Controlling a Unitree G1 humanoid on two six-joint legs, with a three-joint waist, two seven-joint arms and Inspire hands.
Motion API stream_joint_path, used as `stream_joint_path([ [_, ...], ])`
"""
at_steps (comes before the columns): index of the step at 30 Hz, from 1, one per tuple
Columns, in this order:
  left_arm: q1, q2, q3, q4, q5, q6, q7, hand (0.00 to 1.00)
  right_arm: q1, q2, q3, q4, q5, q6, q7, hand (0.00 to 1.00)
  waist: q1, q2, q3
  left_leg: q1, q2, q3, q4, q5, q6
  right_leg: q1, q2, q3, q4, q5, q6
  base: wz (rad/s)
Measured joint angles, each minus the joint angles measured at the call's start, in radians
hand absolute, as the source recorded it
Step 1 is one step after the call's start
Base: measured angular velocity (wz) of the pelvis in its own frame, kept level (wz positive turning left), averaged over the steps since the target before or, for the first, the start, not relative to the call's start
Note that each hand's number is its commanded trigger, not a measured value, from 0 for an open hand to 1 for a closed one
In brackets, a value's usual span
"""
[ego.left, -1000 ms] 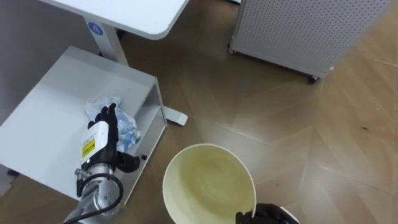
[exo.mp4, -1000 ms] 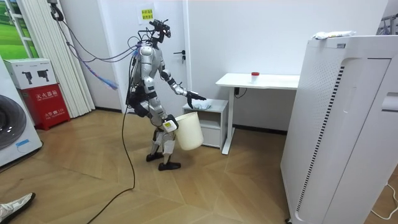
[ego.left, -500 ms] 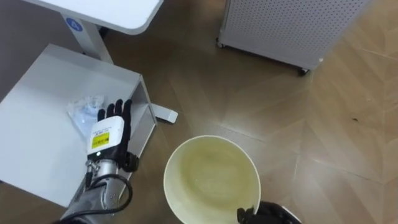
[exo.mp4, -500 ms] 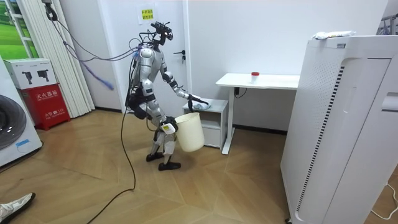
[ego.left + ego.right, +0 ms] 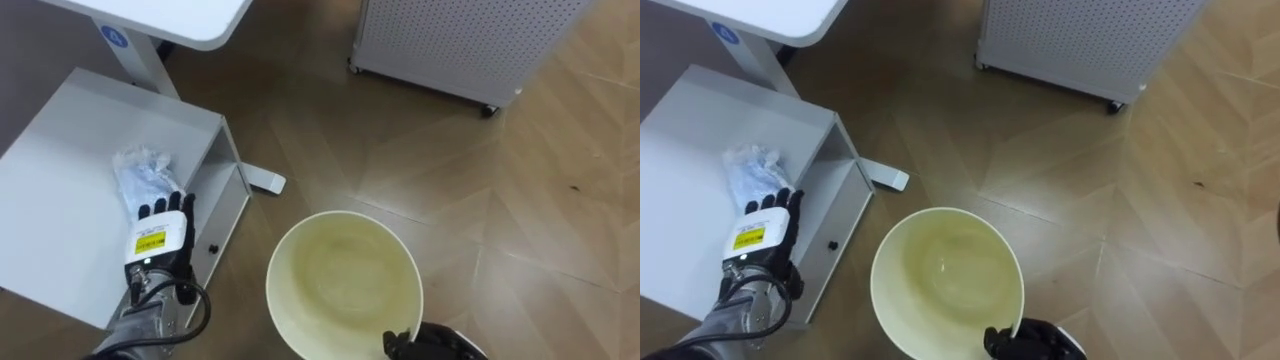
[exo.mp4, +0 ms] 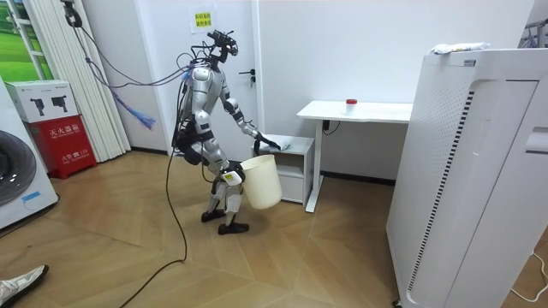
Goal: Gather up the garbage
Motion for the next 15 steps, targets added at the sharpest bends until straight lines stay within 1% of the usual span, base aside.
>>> stream_joint_path([
  [4,0.0,0.0,0.0,0.0,0.009,0.019,0.0,0.0,0.001,0.0,0.0,-0.001,0.0,0.001,-0.007,1.0,0.002,0.004,-0.0022,0.001,-0.002,0.0,-0.003,0.003,0.003,0.0,-0.001,0.0,0.0,0.0,0.0,0.0],
  [5,0.0,0.0,0.001,0.0,0.009,0.019,0.0,0.07,0.001,0.0,0.0,0.0,0.0,0.0,-0.009,1.0,0.003,0.004,-0.0022,0.001,-0.002,0.0,-0.004,0.003,0.003,0.0,-0.001,0.0,-0.001,0.0,0.0,0.0],
  [6,0.0,0.001,0.001,0.001,0.009,0.021,0.0,0.64,0.001,-0.001,0.0,0.002,0.0,0.001,-0.01,1.0,0.004,0.004,-0.0022,0.001,-0.002,0.0,-0.006,0.003,0.002,0.0,-0.001,0.0,-0.002,0.0,0.0,0.0],
  [7,0.0,0.002,0.001,0.001,0.01,0.026,0.0,0.87,0.001,-0.001,0.0,0.002,0.0,0.001,-0.012,1.0,0.005,0.004,-0.0022,-0.002,-0.003,-0.001,-0.007,0.003,0.002,0.0,-0.002,0.0,-0.003,0.0,0.0,0.0],
  [8,0.0,0.003,0.001,0.0,0.01,0.028,0.0,1.0,0.001,-0.001,0.0,0.002,0.0,0.001,-0.013,1.0,0.006,0.004,-0.0022,-0.003,-0.003,-0.001,-0.008,0.003,0.001,0.0,-0.002,-0.001,-0.004,0.0,0.0,0.0],
  [12,-0.001,0.012,0.001,0.0,0.01,0.034,0.005,1.0,0.001,0.0,0.001,0.002,0.001,0.0,-0.028,1.0,0.01,0.004,-0.0022,-0.006,-0.003,-0.005,-0.008,0.003,0.0,0.0,-0.003,-0.006,-0.006,0.0,0.0,0.0],
  [14,-0.008,0.017,0.002,-0.003,0.01,0.035,0.029,1.0,0.001,-0.001,0.001,0.002,0.001,0.0,-0.033,1.0,0.016,0.004,-0.0023,-0.006,-0.003,-0.005,-0.008,0.003,0.001,0.0,-0.003,-0.006,-0.006,0.0,0.0,0.0],
  [15,-0.02,0.021,0.003,-0.004,0.01,0.038,0.036,1.0,0.002,-0.002,0.001,0.002,0.001,0.0,-0.035,1.0,0.021,0.003,-0.0026,-0.006,-0.003,-0.004,-0.008,0.003,0.001,0.0,-0.003,-0.006,-0.006,0.0,0.0,0.0],
])
